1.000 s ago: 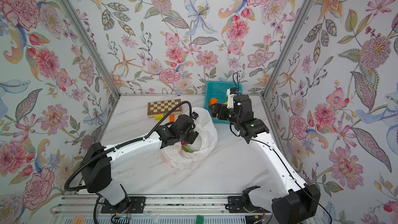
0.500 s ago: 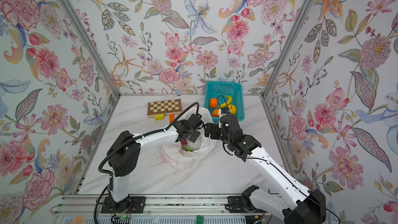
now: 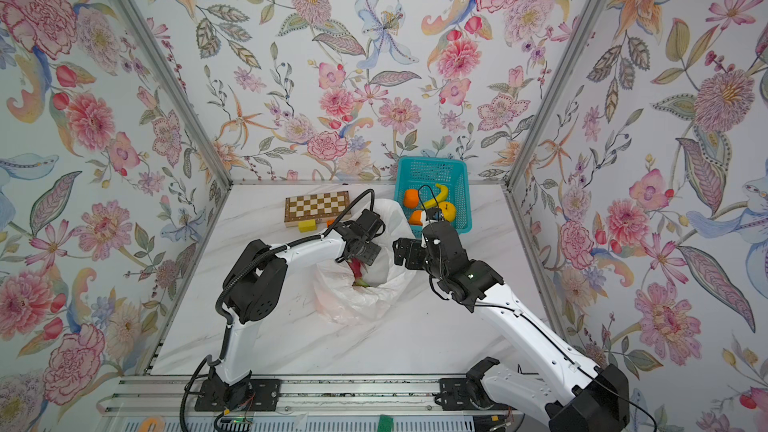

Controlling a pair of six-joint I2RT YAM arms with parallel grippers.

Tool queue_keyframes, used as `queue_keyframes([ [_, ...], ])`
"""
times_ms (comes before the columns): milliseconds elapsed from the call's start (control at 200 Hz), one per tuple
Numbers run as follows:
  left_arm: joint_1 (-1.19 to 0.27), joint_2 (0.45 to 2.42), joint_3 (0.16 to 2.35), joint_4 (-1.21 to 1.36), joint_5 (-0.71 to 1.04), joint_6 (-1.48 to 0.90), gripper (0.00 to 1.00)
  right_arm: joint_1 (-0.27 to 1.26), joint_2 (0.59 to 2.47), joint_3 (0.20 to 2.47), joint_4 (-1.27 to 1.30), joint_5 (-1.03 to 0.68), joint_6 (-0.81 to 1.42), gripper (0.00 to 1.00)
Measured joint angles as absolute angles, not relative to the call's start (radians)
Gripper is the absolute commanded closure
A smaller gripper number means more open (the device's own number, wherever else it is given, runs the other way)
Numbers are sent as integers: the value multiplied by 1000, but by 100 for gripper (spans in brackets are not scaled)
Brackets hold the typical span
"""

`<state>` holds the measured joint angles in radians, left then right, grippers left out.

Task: Untie the knot of the plastic bag and take out the fruit
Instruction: 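Return the right gripper to the bag while the left gripper reaches into it, then grasp the green fruit in the bag with the left gripper and lift it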

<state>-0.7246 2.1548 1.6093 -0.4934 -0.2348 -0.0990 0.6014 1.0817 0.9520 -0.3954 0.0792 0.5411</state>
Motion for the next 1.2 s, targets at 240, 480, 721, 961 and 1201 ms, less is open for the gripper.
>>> queue_keyframes([
  [240,-707,2185,1620,-472,-178,-98,35,607,1081,952,-404,92,559,6],
  [480,-706,2172,1614,-456,-122,-96,48,609,1084,947,-378,75,585,3],
  [721,-706,2079,1581,-453,-47,-111,51,629,1162,913,-294,25,604,4],
  [961,-706,1983,1554,-454,24,-132,52,634,1302,908,-251,59,634,16],
  [1201,-706,1905,1498,-463,85,-148,53,632,1401,929,-233,104,645,20],
])
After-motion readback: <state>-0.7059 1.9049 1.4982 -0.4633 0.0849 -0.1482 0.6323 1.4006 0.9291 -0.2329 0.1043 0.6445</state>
